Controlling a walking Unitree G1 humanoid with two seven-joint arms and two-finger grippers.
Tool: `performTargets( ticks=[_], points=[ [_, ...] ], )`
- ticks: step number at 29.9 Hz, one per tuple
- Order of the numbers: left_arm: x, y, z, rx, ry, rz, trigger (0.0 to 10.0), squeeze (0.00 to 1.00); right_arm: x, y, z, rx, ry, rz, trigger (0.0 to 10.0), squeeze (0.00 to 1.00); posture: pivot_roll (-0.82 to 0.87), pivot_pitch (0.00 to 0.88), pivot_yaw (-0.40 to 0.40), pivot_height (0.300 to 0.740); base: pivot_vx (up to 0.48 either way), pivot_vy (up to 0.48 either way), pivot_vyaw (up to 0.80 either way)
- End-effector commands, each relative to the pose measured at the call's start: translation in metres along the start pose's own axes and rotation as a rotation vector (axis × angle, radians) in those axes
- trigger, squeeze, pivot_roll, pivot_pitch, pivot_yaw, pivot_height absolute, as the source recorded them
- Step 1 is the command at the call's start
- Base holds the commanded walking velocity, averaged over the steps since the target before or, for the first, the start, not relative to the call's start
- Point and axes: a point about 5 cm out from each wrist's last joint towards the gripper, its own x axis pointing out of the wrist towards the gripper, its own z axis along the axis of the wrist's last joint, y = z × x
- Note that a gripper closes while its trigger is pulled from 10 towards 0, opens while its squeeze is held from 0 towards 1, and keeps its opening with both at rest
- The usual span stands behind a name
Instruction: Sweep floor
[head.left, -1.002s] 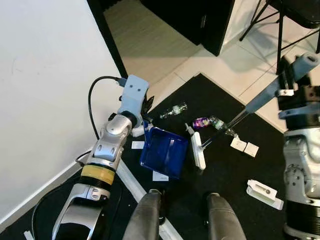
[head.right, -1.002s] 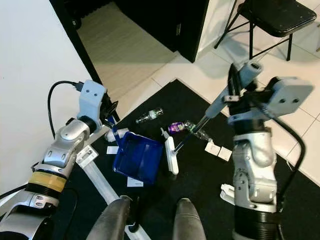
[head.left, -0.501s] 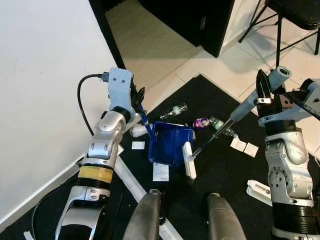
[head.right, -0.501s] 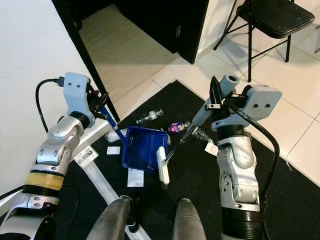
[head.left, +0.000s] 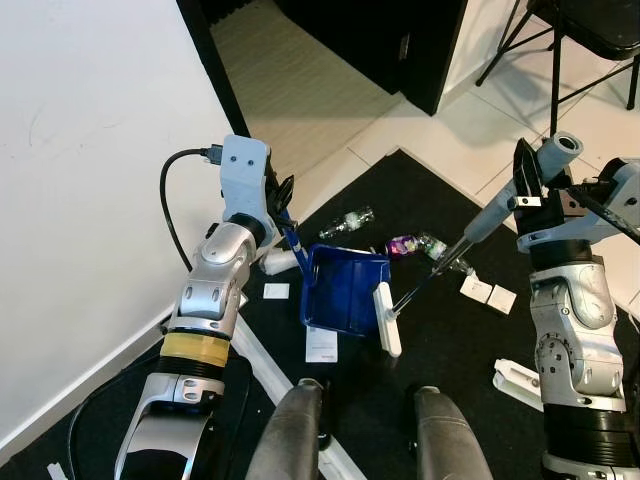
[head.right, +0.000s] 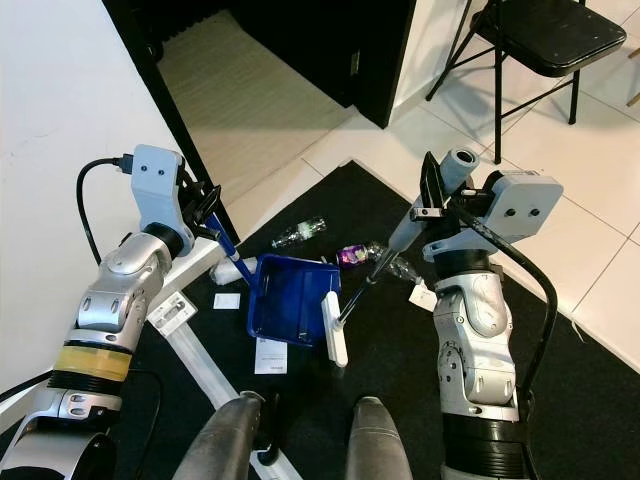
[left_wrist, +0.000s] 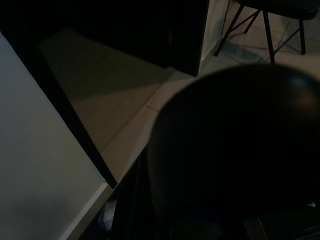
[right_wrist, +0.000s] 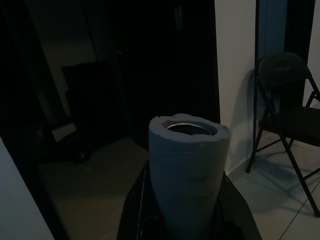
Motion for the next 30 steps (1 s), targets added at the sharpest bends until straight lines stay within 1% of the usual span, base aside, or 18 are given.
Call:
performTargets(
  ticks=[1, 30],
  points=[
    [-0.002, -0.0043, 0.0047, -0.024, -0.031, -0.015, 10.0, 0.0, -0.0016, 0.001, -0.0011, 0.005, -0.013, -0.001, 10.0, 0.0, -0.08, 0.161, 0.086, 0.74, 0.0, 0.274, 0.0],
    [-0.0007, -0.0047, 0.0043, -0.02, -0.023, -0.02, 10.0, 0.0, -0.0024, 0.0009, -0.006, 0.004, -0.006, -0.002, 10.0, 0.0, -0.08, 0.157, 0.091, 0.74, 0.0, 0.316, 0.0]
  ],
)
